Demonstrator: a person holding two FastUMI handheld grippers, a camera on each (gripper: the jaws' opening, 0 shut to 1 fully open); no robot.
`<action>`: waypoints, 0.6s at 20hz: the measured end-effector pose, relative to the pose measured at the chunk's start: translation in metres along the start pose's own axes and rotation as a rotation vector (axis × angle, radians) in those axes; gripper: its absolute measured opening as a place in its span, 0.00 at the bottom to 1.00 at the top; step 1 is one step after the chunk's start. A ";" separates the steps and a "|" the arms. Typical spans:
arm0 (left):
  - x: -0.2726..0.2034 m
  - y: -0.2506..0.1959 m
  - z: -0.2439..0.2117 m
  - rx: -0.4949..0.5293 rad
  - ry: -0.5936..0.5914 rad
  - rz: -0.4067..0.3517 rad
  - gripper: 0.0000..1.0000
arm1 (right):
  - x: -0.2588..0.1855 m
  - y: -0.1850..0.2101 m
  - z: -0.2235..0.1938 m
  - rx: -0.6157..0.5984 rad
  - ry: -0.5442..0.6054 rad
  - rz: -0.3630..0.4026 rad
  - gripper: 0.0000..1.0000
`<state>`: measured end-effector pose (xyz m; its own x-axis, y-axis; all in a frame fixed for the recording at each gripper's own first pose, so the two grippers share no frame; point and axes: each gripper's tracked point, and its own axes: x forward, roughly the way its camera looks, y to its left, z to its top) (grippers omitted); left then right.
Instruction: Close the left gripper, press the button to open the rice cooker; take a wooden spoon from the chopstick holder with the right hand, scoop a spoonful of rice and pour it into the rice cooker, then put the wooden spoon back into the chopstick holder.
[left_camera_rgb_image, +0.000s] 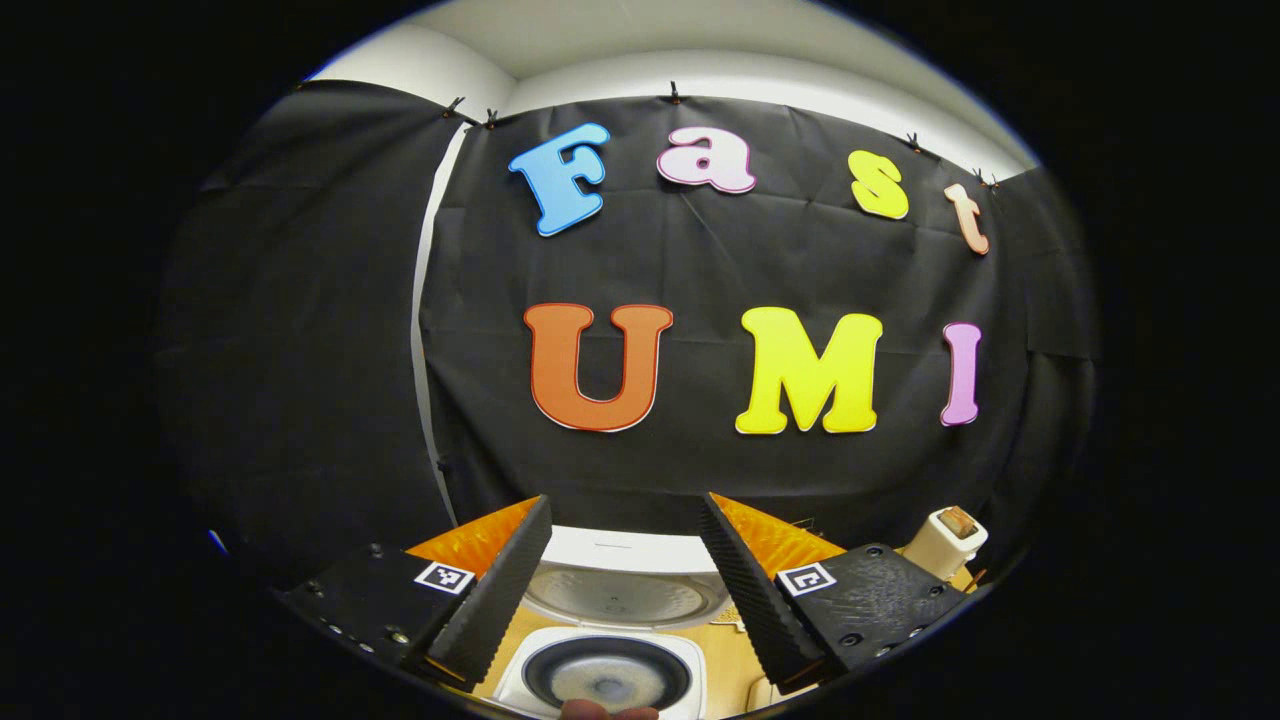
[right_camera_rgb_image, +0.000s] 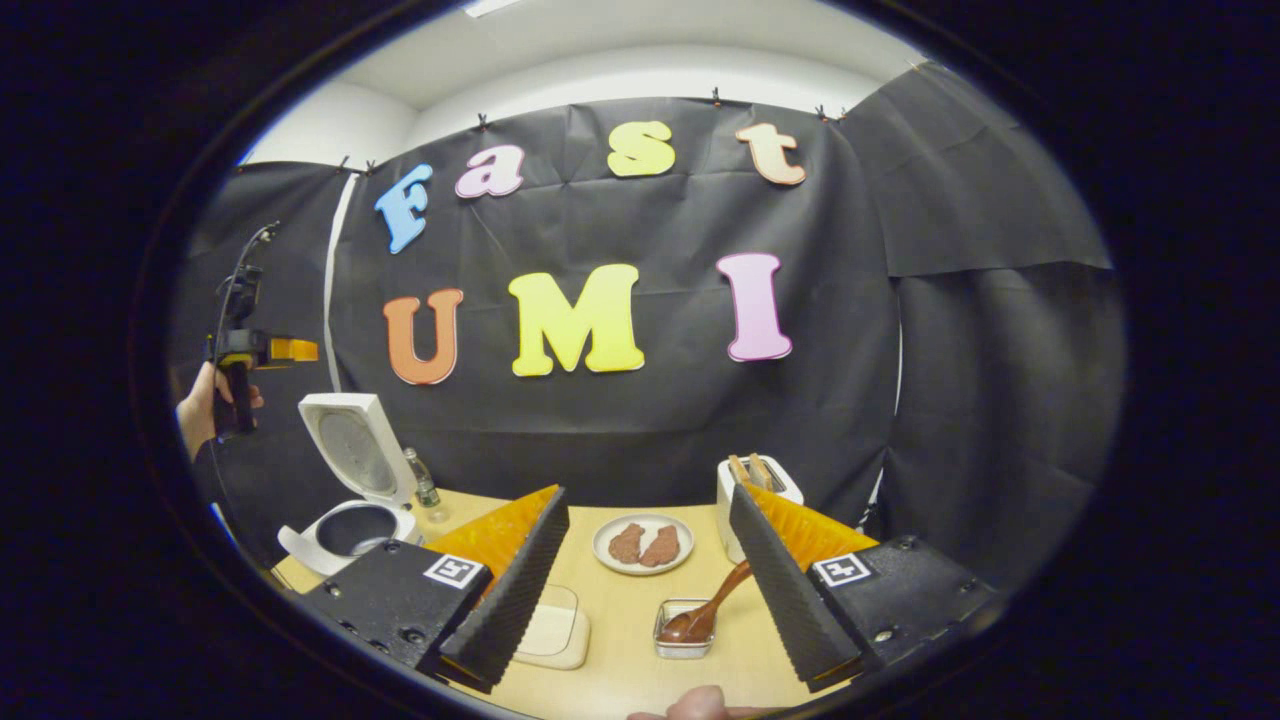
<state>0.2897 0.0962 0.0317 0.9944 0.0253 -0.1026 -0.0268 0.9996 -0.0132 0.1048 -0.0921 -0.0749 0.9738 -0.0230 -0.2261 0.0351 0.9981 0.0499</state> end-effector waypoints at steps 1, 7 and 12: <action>0.011 0.001 -0.003 -0.011 0.012 -0.009 0.95 | -0.004 0.000 -0.006 -0.002 0.016 -0.008 1.00; 0.061 0.018 -0.033 -0.008 0.102 0.015 0.95 | -0.028 -0.009 -0.036 0.055 0.095 -0.077 0.99; 0.075 0.017 -0.059 0.003 0.185 0.011 0.95 | -0.039 -0.021 -0.042 0.102 0.109 -0.134 1.00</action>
<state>0.3576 0.1138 -0.0347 0.9582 0.0335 -0.2840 -0.0374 0.9993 -0.0082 0.0566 -0.1093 -0.1085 0.9289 -0.1436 -0.3413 0.1911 0.9754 0.1097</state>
